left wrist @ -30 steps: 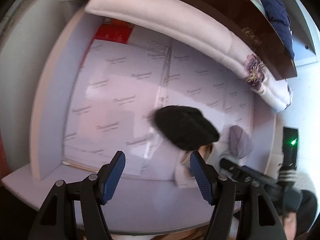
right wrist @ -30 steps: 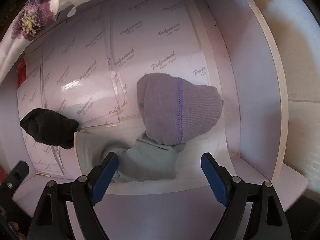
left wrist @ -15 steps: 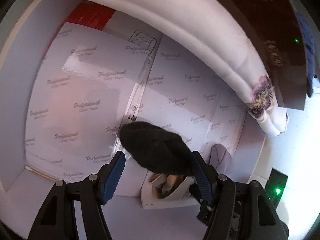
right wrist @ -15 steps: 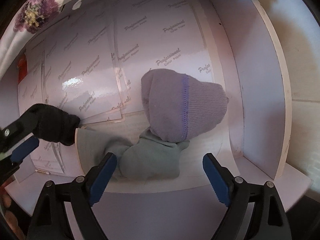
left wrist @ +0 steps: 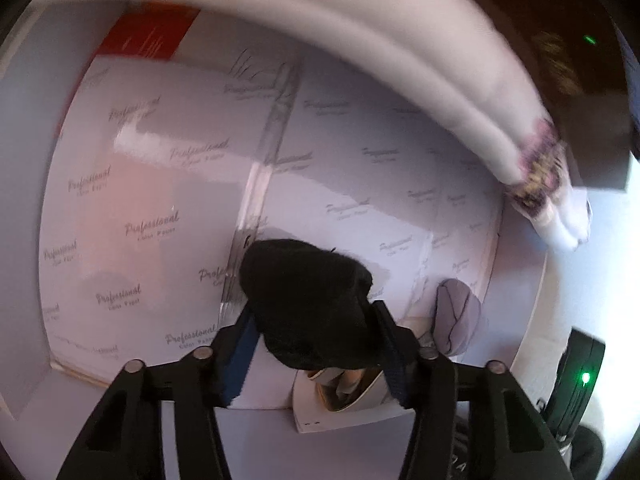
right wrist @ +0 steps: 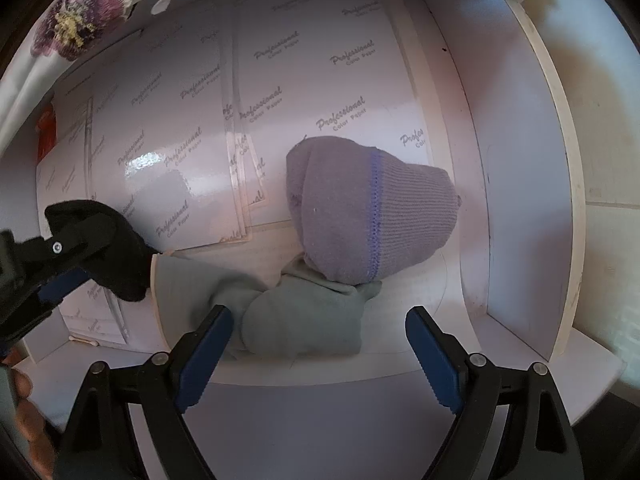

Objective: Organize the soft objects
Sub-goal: 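Lift the black sock with the left gripper while the right gripper closes on the grey-green socks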

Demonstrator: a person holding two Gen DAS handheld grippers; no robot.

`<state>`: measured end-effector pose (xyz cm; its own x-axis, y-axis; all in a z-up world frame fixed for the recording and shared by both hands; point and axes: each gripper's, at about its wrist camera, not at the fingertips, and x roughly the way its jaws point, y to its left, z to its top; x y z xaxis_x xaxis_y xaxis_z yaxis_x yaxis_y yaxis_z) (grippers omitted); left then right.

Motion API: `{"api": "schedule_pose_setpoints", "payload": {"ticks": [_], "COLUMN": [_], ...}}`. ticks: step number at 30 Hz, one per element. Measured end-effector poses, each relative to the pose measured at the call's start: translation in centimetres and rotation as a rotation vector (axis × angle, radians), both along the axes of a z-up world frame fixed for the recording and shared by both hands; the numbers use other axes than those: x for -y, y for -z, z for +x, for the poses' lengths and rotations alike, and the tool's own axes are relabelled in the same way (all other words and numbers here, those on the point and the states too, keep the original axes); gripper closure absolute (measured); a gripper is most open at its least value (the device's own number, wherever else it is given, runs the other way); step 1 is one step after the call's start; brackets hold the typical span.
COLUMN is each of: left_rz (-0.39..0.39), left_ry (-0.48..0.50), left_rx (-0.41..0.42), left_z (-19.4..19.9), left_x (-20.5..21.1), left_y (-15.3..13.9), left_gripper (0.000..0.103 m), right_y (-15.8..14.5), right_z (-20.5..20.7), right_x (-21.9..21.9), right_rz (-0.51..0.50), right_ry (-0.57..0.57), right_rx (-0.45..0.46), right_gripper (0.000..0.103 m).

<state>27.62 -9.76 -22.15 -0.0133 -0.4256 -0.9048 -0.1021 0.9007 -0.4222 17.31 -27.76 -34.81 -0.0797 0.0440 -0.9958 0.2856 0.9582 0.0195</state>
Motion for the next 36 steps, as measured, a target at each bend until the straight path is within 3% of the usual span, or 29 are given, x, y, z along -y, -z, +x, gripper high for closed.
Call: {"api": "schedule_pose_setpoints", "payload": {"ticks": [7,9,18,21,24,30,36], "left_rz": [0.06,0.108,0.208,0.215,0.218,0.218,0.208], "left_ry": [0.025,0.045,0.042,0.05,0.053,0.046,0.034], "left_rx": [0.118,0.144,0.117,0.113,0.109,0.108,0.111], "left_z": [-0.7,-1.0,-1.9,-2.0,-1.9,-1.8,-1.8], "left_x": [-0.5,-1.1,-3.5,-3.5,-3.4,-4.0,-4.0], "left_y": [-1.9,-2.2,-1.7,-1.5,-1.1,-0.3,0.1], "left_gripper": [0.057,0.058,0.058,0.058,0.058,0.058,0.056], "right_y": [-0.5,-0.8,-3.5,-4.3,-4.8,-3.5,-0.9], "right_z": [0.0,0.1,1.1,1.5,2.1,2.6,2.5], "right_x": [0.2,0.0,-0.3,-1.1,-2.5,-5.0,-6.7], "right_rz": [0.002,0.004,0.042,0.088,0.131,0.177,0.087], "right_ry": [-0.001,-0.005,-0.008,-0.039,-0.1,-0.224,-0.317], "right_rx": [0.012,0.021,0.124,0.161,0.181,0.138,0.055], "right_gripper": [0.014,0.014,0.016,0.021,0.039,0.043,0.045]}}
